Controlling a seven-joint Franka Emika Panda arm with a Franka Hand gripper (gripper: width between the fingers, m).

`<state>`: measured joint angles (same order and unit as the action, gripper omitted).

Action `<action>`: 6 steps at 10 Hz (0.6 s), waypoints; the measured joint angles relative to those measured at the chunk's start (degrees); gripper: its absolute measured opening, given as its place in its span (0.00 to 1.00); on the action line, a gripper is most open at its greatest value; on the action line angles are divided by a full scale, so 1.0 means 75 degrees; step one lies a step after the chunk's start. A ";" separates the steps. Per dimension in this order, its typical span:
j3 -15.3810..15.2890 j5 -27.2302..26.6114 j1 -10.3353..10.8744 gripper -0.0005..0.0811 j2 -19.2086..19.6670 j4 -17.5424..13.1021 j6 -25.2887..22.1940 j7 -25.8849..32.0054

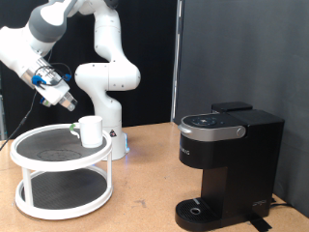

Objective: Make a cup of coffee with the keurig machine

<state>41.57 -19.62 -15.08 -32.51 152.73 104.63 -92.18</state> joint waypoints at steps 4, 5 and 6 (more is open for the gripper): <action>0.0113 -0.0213 0.0086 0.89 0.0586 0.0280 0.0561 0.0315; 0.0124 -0.0334 0.0131 0.90 0.0726 0.0303 0.0656 0.0429; 0.0134 -0.0459 0.0178 0.90 0.0852 0.0321 0.0767 0.0526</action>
<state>42.58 -23.06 -13.74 -26.12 155.14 110.38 -88.24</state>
